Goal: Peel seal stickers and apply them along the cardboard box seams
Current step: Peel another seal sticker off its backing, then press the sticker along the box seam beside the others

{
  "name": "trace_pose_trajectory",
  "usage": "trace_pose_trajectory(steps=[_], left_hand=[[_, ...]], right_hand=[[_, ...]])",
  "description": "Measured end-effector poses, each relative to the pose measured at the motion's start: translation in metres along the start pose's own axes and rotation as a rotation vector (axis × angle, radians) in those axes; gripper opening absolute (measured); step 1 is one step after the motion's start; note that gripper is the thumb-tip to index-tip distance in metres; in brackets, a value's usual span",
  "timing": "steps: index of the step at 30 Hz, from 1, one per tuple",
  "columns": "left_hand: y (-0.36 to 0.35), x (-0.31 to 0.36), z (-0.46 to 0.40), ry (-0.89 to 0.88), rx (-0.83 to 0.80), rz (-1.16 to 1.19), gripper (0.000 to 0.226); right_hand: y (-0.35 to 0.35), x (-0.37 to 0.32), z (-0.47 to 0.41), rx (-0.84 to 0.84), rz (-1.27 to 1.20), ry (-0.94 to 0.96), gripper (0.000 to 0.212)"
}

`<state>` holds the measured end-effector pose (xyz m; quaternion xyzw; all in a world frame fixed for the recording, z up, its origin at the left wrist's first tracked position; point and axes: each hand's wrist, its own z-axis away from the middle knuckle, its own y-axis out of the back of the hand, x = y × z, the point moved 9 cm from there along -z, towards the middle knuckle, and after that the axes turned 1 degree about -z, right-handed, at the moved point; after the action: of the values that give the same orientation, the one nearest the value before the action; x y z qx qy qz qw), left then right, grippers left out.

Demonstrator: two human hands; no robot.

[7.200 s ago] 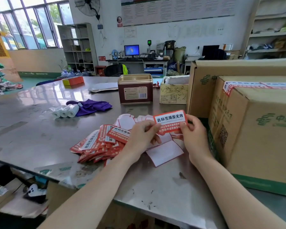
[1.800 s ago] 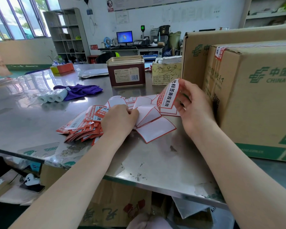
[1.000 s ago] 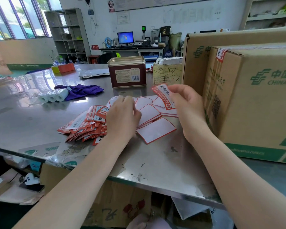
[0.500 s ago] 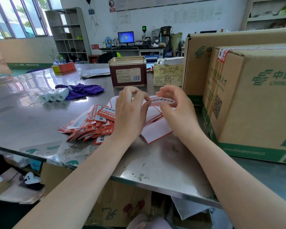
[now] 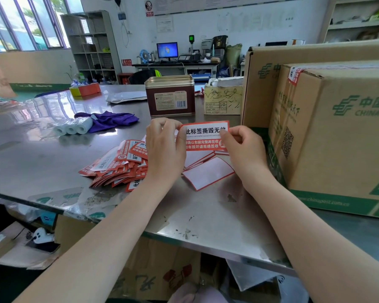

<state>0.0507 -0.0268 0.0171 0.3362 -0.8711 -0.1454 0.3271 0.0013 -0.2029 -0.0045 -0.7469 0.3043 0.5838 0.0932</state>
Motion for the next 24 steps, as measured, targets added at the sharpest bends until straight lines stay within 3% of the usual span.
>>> trace_pose_trajectory(steps=[5, 11, 16, 19, 22, 24], left_hand=[[0.000, -0.001, 0.003, 0.037, 0.012, -0.093, 0.025], [-0.009, -0.012, 0.007, 0.071, -0.047, -0.190, 0.022], [-0.011, -0.006, 0.003, 0.087, -0.091, -0.285, 0.022], [-0.014, -0.012, -0.002, 0.177, -0.199, -0.367, 0.016], [-0.007, -0.029, -0.007, 0.318, -0.210, -0.409, 0.014], [-0.004, -0.029, -0.012, 0.313, -0.217, -0.429, 0.015]], right_hand=[[0.000, -0.010, 0.006, 0.039, 0.178, 0.064, 0.023], [-0.006, -0.022, 0.004, -0.027, 0.302, 0.078, 0.024], [-0.006, -0.060, -0.002, -0.054, 0.577, 0.153, 0.028], [0.003, -0.087, -0.006, -0.018, 0.649, 0.211, 0.028], [0.019, -0.115, -0.017, 0.035, 0.739, 0.289, 0.026], [0.035, -0.137, -0.020, 0.058, 0.747, 0.344, 0.026]])
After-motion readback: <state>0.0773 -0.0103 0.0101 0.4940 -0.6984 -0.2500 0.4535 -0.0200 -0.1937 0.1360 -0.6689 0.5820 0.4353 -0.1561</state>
